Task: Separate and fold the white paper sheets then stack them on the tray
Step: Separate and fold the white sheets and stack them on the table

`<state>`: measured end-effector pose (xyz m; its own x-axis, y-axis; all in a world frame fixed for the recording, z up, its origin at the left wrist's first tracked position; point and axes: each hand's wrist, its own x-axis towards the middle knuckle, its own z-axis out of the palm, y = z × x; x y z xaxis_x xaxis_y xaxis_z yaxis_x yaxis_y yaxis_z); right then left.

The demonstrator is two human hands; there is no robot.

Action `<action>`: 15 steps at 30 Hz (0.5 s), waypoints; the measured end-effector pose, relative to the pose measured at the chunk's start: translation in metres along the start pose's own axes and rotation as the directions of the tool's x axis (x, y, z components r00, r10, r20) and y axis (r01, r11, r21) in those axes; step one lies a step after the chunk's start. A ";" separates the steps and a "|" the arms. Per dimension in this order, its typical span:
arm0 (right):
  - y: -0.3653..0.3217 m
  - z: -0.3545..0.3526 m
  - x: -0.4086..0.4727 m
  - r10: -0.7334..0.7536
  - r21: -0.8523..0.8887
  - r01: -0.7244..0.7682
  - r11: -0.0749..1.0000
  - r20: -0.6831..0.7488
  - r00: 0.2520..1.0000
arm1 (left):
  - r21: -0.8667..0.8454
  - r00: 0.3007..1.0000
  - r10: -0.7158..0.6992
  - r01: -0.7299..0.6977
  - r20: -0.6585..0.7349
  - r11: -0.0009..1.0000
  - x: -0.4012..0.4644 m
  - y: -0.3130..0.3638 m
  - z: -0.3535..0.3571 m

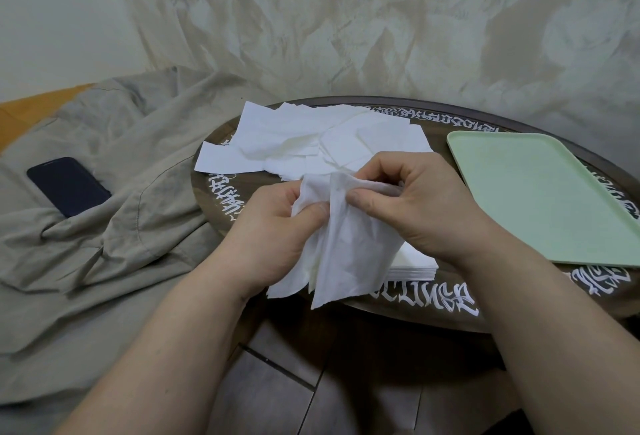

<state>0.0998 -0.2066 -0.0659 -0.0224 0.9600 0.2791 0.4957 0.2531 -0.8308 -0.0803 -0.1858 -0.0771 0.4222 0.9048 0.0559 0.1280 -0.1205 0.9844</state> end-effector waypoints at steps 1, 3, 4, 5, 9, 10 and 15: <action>0.000 0.000 0.000 0.001 -0.002 -0.001 1.000 -0.001 1.000 | 0.002 1.000 -0.001 0.001 0.000 1.000 0.000 0.000 0.000; 0.000 0.001 0.000 -0.001 -0.008 0.001 1.000 -0.004 1.000 | 0.001 1.000 -0.007 0.007 -0.005 1.000 0.001 0.000 0.000; 0.000 0.001 0.000 -0.003 -0.011 0.003 1.000 -0.006 1.000 | -0.008 1.000 -0.012 0.012 -0.008 1.000 0.001 -0.001 0.000; 0.000 0.001 0.000 -0.005 -0.012 0.005 1.000 -0.009 1.000 | -0.018 1.000 -0.018 0.018 -0.010 1.000 0.002 -0.001 0.000; 0.000 0.001 0.000 -0.015 -0.007 0.015 1.000 -0.018 1.000 | -0.061 1.000 -0.002 0.002 -0.009 0.998 0.000 0.000 0.002; 0.000 0.001 0.000 -0.017 -0.006 0.017 1.000 -0.019 1.000 | -0.058 1.000 0.009 -0.009 -0.006 0.998 -0.001 0.000 0.002; 0.001 0.003 0.001 -0.018 -0.031 0.017 0.999 -0.021 1.000 | 0.075 0.997 0.079 -0.078 -0.014 0.994 0.001 -0.001 0.001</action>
<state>0.0979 -0.2053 -0.0675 -0.0127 0.9526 0.3040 0.5218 0.2657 -0.8107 -0.0797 -0.1853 -0.0786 0.4182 0.8981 0.1360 0.1618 -0.2209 0.9618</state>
